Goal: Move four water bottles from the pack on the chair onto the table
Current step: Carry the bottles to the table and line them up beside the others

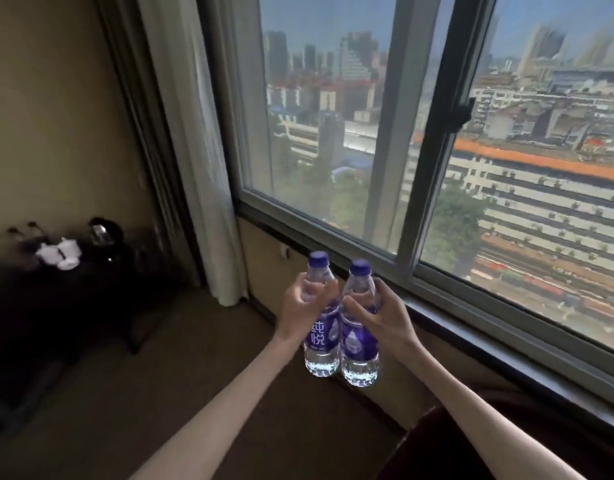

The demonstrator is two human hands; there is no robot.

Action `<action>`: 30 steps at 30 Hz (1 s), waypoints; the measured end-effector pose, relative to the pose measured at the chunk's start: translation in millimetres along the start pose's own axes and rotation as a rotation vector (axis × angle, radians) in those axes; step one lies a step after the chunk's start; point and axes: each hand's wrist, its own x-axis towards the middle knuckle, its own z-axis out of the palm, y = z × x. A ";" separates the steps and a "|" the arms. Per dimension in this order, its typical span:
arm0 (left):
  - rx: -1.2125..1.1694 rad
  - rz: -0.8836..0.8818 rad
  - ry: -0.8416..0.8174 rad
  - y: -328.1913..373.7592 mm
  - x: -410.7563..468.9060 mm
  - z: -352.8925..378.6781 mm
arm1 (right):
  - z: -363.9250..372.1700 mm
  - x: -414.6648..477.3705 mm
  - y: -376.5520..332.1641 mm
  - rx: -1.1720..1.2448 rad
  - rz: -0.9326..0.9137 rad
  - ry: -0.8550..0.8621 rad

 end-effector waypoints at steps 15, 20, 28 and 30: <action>0.145 -0.131 0.424 -78.5 135.2 -409.7 | 439.1 199.2 -2.3 0.087 0.021 -0.435; 0.145 -0.150 0.569 -109.7 197.3 -513.2 | 559.3 273.1 1.9 0.133 -0.032 -0.562; 0.193 -0.148 0.723 -159.0 308.5 -650.6 | 727.7 399.9 29.9 0.196 -0.094 -0.731; 0.183 -0.153 0.736 -165.5 330.3 -679.1 | 760.7 426.0 30.3 0.198 -0.068 -0.774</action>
